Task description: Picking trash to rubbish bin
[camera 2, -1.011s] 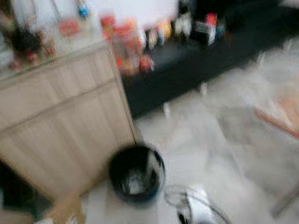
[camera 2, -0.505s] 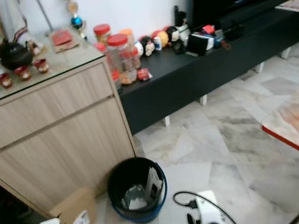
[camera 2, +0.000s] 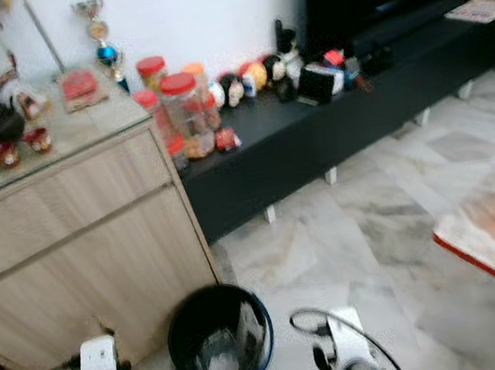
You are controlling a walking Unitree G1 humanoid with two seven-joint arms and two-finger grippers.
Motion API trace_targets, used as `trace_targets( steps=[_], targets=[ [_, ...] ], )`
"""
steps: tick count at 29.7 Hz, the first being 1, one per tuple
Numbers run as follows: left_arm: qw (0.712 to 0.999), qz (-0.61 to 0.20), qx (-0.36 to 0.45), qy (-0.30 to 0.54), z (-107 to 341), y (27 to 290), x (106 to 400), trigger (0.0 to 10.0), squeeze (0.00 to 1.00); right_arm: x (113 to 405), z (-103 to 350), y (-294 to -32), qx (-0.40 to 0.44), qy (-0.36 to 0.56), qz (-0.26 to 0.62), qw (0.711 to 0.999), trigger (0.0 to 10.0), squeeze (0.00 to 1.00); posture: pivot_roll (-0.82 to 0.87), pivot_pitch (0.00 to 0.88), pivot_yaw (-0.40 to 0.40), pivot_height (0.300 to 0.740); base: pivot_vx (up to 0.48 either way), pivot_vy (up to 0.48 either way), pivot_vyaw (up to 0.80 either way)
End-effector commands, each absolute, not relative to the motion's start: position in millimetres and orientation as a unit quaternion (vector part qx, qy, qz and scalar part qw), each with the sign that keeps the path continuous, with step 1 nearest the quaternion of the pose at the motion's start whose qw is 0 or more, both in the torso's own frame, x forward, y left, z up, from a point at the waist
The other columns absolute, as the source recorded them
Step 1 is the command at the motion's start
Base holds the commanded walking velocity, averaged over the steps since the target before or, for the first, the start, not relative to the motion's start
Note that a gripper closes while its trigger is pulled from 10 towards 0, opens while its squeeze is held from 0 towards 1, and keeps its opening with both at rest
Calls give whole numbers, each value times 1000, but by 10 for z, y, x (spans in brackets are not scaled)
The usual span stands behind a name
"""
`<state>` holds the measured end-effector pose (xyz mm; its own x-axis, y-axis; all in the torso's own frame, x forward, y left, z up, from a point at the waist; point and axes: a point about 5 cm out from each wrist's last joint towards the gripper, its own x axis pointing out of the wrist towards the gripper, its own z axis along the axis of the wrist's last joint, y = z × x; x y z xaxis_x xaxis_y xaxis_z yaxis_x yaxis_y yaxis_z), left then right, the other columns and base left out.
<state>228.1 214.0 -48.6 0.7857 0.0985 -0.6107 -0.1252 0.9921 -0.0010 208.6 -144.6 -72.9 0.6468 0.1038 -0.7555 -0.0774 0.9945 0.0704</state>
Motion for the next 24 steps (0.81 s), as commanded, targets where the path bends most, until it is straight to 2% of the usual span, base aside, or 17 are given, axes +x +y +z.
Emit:
trace_targets(
  steps=[1,8,14,17,24],
  targets=[
    [951,48,-16,306,-405,2127,2401,10000,0,2128,-705,-1442,14,413,57,909,10000,0,102,0,66,740,382,0,0],
    [951,36,-18,306,-389,2087,2439,10000,0,2145,-695,-1390,12,413,76,907,10000,0,102,0,65,740,376,0,0],
    [948,16,-33,315,-396,2024,2458,10000,0,2164,-682,-1335,14,412,97,906,10000,0,103,0,63,740,0,0,0],
    [944,-30,-37,327,-412,1899,2468,10000,0,2195,-660,-1277,10,409,122,904,10000,0,106,0,61,740,0,0,0],
    [941,-43,-35,335,-416,1863,2476,10000,0,2307,-584,-1209,11,390,139,910,10000,0,102,0,60,740,0,0,0]
  ],
)
